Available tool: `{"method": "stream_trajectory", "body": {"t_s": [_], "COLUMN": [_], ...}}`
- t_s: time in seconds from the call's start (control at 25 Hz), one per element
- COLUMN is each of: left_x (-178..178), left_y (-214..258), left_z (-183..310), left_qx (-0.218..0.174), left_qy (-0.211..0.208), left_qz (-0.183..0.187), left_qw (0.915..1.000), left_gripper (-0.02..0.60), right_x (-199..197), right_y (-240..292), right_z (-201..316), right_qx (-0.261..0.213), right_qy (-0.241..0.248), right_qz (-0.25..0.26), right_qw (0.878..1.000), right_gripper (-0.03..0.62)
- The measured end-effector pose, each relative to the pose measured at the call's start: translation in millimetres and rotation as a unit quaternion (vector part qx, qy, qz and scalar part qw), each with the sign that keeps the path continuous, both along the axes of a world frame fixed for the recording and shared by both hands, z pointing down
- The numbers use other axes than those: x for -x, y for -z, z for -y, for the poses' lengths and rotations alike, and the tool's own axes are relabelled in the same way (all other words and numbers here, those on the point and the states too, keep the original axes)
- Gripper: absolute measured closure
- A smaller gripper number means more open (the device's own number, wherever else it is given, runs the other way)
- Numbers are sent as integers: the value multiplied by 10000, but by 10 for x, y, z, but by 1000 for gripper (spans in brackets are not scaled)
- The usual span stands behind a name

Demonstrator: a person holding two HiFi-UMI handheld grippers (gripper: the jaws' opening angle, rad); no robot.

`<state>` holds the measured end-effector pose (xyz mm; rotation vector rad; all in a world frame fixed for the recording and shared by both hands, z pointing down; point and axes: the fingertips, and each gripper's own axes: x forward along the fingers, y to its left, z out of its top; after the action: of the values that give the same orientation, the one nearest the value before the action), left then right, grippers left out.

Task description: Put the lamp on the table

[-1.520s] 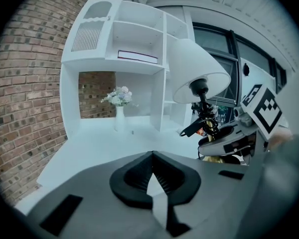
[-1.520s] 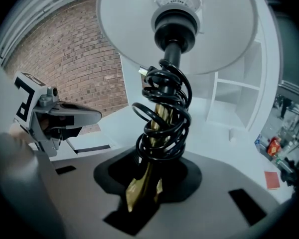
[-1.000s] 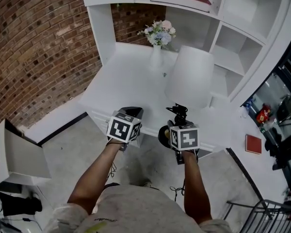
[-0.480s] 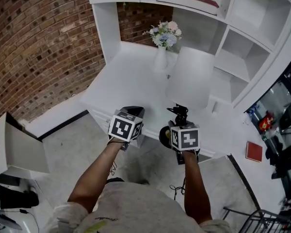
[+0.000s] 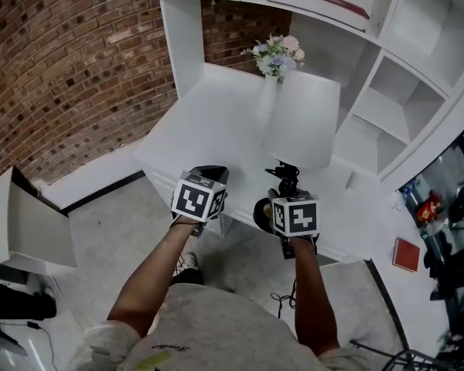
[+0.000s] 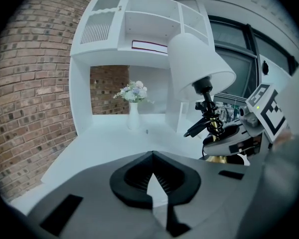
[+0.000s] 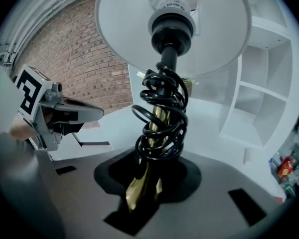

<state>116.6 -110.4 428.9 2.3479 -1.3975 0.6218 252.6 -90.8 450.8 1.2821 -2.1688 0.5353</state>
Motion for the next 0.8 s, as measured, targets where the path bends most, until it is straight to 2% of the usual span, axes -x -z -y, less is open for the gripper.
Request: {"method": "stream_trajectory", "body": {"t_s": [0.36, 0.8], "left_x": [469, 1357], "left_y": [-103, -65], "left_z": [308, 1052], "left_qx": [-81, 2], "left_qy": [310, 469], "left_qz": [-183, -191], "left_qw": [9993, 9987], "left_gripper": [586, 586], "right_x": [473, 1371], "right_y": [-121, -127], "right_z": [371, 1083], "right_qx": [-22, 121], "right_qy": [311, 487], "right_qz": [-46, -56], "right_qw": [9995, 9987], "right_gripper": [482, 484]}}
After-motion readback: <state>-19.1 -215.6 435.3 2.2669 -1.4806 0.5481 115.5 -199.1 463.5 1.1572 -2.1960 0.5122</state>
